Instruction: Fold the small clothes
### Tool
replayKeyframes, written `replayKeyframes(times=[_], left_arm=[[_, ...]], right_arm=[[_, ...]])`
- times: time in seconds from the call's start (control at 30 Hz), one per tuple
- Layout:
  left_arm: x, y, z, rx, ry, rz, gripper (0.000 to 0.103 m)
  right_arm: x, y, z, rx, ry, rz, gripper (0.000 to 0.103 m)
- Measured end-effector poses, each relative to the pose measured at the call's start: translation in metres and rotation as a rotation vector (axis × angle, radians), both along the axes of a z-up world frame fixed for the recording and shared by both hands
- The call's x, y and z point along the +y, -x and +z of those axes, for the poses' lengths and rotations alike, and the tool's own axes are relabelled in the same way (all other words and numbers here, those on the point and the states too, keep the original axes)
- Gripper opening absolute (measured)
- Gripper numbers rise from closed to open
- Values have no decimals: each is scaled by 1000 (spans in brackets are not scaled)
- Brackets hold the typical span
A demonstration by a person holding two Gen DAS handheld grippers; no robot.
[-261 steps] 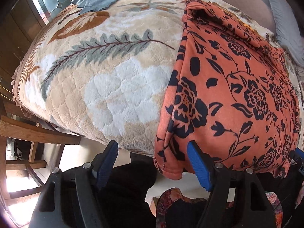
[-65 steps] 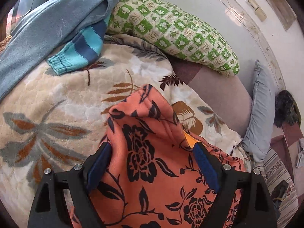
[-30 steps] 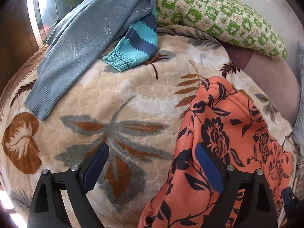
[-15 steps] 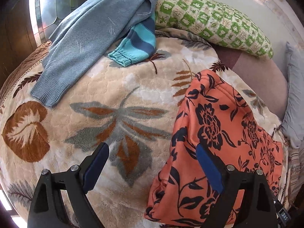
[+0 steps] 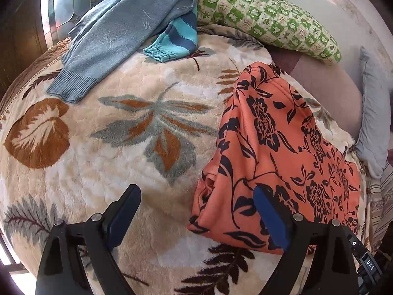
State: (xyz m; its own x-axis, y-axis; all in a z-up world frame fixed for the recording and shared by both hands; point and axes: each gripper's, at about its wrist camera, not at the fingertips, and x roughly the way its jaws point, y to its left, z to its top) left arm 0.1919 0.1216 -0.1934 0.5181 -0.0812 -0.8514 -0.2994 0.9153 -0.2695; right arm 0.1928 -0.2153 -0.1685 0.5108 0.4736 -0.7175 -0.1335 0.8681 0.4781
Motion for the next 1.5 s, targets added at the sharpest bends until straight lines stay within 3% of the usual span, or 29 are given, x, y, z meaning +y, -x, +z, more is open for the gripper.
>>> replayKeyframes(times=[0.1, 0.2, 0.27, 0.4, 0.47, 0.5, 0.53, 0.63, 0.7, 0.8, 0.87, 0.9, 0.97, 1.0, 1.07, 1.1, 1.13, 1.2, 1.33, 1.5], left_arm=[[-1, 11, -11, 42, 34, 32, 93], [-4, 14, -24, 65, 88, 40, 93], [-6, 14, -22, 34, 111, 38, 93], [-12, 10, -17, -35, 276, -7, 93], [-19, 6, -16, -32, 248, -22, 93], [-20, 4, -18, -35, 235, -22, 86], [-19, 2, -20, -44, 234, -14, 70], [-17, -4, -25, -64, 269, -39, 40], [-14, -4, -24, -84, 322, -33, 33], [-15, -4, -17, -118, 315, -39, 34], [-14, -6, -22, -93, 306, -20, 54], [-13, -6, -27, -73, 330, -7, 73], [-14, -6, -35, -65, 373, 8, 76], [-18, -5, -33, -77, 351, -1, 76], [-25, -6, -29, -102, 309, -29, 67], [-27, -7, -29, -106, 296, -31, 44], [-29, -9, -31, -101, 287, -33, 32], [-27, -12, -34, -103, 302, -19, 23], [-30, -12, -21, -162, 330, -30, 17], [-52, -10, 20, -304, 287, -123, 16]], right_arm=[[13, -2, 2, -5, 7, 21, 31], [26, -9, -17, 57, 63, 33, 31], [30, -14, -35, 111, 93, 37, 31], [27, -12, -35, 98, 74, 40, 31], [21, -9, -29, 70, 28, 24, 31], [18, -9, -26, 58, 11, 19, 31], [17, -10, -25, 52, 5, 17, 31], [18, -15, -30, 83, 16, 23, 31], [22, -19, -37, 113, 26, 32, 31], [24, -21, -38, 113, 41, 45, 31], [24, -22, -38, 122, 31, 45, 31], [23, -23, -39, 126, 23, 44, 31], [22, -24, -40, 132, 10, 43, 31], [21, -24, -40, 134, 4, 42, 31], [21, -24, -41, 130, 0, 43, 31], [20, -23, -41, 127, 1, 43, 31], [20, -22, -41, 124, 0, 45, 31], [18, -21, -41, 121, -7, 47, 31], [8, -17, -36, 116, -61, 41, 30], [-30, -16, -10, 14, -140, -48, 31]])
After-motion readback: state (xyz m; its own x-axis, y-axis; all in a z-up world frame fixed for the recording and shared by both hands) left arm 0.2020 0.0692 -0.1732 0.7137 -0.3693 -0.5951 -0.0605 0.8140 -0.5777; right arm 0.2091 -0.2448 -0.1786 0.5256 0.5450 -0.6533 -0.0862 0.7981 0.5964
